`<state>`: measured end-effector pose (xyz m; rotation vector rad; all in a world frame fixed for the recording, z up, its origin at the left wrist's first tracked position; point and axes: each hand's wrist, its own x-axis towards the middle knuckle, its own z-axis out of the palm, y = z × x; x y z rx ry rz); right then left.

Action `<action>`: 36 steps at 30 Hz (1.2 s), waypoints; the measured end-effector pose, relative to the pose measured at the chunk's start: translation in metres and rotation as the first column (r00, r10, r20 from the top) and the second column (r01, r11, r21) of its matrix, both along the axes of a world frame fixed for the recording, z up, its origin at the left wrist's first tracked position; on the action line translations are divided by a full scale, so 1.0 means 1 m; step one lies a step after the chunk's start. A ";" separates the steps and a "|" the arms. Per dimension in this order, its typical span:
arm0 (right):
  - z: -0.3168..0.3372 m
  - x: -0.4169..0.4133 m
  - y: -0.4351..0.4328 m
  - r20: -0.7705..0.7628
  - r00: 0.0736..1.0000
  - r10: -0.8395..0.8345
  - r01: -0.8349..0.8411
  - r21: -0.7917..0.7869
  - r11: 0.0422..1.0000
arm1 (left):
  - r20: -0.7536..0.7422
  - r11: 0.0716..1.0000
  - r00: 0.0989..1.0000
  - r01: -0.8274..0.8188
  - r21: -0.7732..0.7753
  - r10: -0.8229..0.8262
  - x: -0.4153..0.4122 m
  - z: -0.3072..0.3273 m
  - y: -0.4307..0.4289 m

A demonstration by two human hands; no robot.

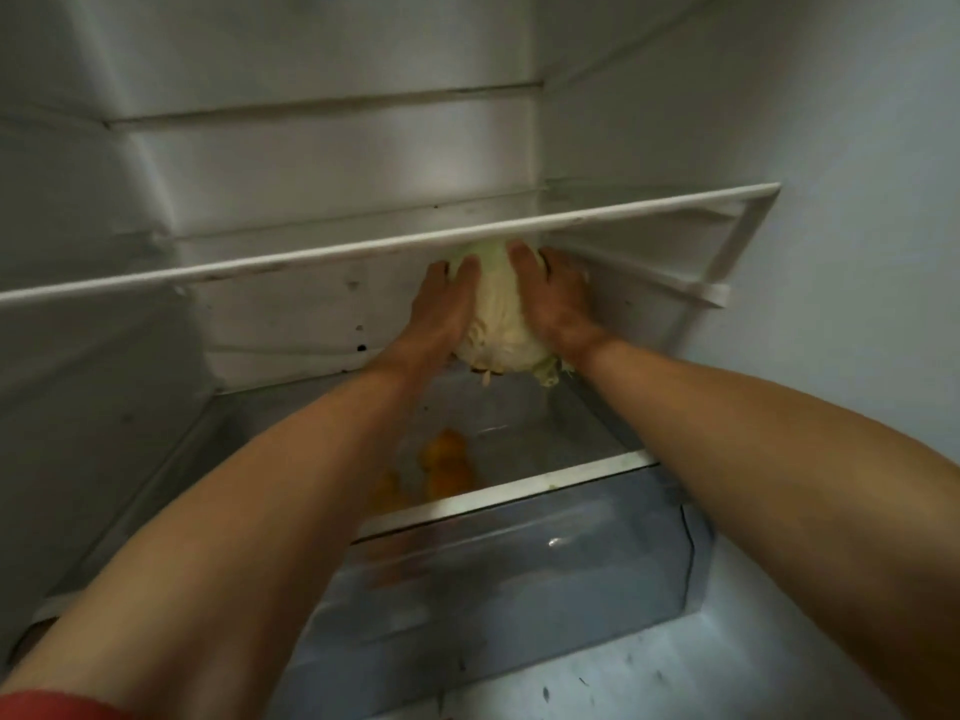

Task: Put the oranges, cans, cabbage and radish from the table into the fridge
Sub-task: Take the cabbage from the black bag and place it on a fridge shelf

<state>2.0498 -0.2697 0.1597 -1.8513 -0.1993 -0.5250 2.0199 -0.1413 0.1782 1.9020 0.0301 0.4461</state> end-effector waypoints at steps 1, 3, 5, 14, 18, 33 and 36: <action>-0.001 0.008 -0.001 -0.001 1.000 -0.031 0.031 -0.020 0.999 | -0.014 1.000 1.000 0.014 -0.010 -0.014 0.008 0.000 -0.001; -0.003 0.021 -0.003 0.007 0.994 -0.106 0.106 -0.063 0.992 | -0.033 0.999 0.999 0.035 0.003 -0.035 0.021 0.001 -0.004; -0.002 0.027 -0.002 0.024 0.985 -0.169 0.171 -0.102 0.980 | -0.047 0.997 0.998 0.050 0.050 -0.048 0.033 0.004 -0.003; -0.003 0.010 -0.008 0.219 0.952 -0.213 0.291 -0.438 0.851 | -0.017 0.947 0.976 -0.205 0.245 0.216 0.050 0.001 0.023; -0.004 -0.007 -0.019 0.185 0.967 -0.176 0.250 -0.544 0.801 | -0.051 0.949 0.972 -0.212 0.233 0.229 0.039 0.003 0.028; 0.001 -0.094 -0.031 0.159 0.965 -0.207 0.260 -0.640 0.723 | 0.029 0.895 0.991 -0.133 0.426 0.133 -0.055 -0.008 0.042; 0.001 -0.114 -0.024 0.187 0.969 -0.163 0.248 -0.680 0.690 | 0.038 0.769 0.980 -0.177 0.615 0.196 -0.086 -0.008 0.045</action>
